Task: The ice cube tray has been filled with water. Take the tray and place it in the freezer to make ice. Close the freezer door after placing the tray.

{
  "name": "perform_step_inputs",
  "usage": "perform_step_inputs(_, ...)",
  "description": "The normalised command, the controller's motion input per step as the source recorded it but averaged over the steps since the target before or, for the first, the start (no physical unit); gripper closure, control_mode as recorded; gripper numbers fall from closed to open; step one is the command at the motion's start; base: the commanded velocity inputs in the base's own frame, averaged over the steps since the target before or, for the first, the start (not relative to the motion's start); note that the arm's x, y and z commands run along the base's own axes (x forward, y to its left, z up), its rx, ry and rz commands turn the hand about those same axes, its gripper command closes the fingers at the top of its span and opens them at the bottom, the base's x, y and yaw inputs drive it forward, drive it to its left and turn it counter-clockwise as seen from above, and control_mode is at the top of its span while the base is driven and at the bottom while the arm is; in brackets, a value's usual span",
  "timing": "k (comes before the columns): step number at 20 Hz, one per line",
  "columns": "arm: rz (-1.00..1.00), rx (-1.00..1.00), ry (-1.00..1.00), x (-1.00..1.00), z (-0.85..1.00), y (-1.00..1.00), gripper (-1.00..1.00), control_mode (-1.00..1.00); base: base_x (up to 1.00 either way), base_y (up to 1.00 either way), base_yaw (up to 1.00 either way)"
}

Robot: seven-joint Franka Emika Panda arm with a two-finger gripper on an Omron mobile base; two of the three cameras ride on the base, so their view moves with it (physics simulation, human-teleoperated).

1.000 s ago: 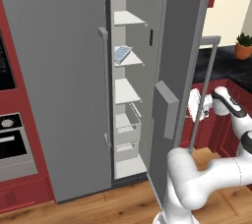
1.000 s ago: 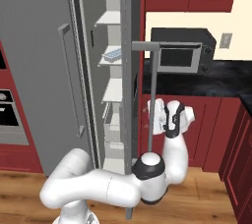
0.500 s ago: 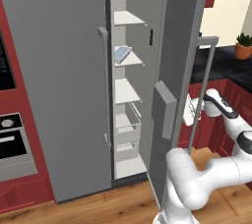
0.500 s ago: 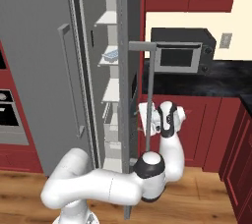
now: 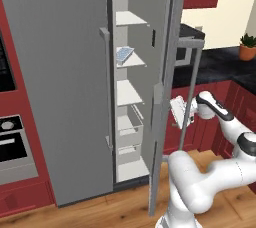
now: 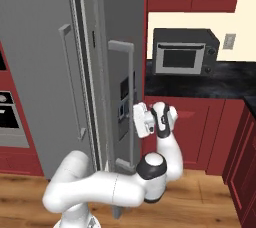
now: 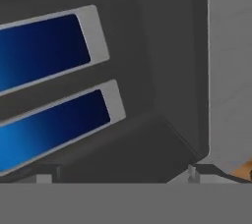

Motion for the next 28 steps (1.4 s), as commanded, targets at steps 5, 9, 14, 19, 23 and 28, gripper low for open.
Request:
perform_step_inputs(5, 0.01, 0.00, -0.08, 0.00, -0.12, 0.64, -1.00, -1.00, 0.00, 0.00, 0.00)
perform_step_inputs(9, -0.12, 0.00, -0.20, 0.01, -0.05, 0.77, -1.00, -1.00, 0.00, 0.00, 0.00)
perform_step_inputs(14, -0.30, 0.00, -0.17, 0.22, -0.13, 0.95, -1.00, -1.00, 0.00, 0.00, 0.00)
perform_step_inputs(19, -0.44, -0.05, -0.16, 0.41, -0.21, 1.00, -1.00, -1.00, 0.00, 0.00, 0.00)
perform_step_inputs(23, -0.53, -0.08, -0.03, 0.56, -0.14, 0.83, -1.00, -1.00, 0.00, 0.00, 0.00)
perform_step_inputs(28, -0.55, -0.08, 0.03, 0.75, -0.03, 0.42, -1.00, -1.00, 0.00, 0.00, 0.00)
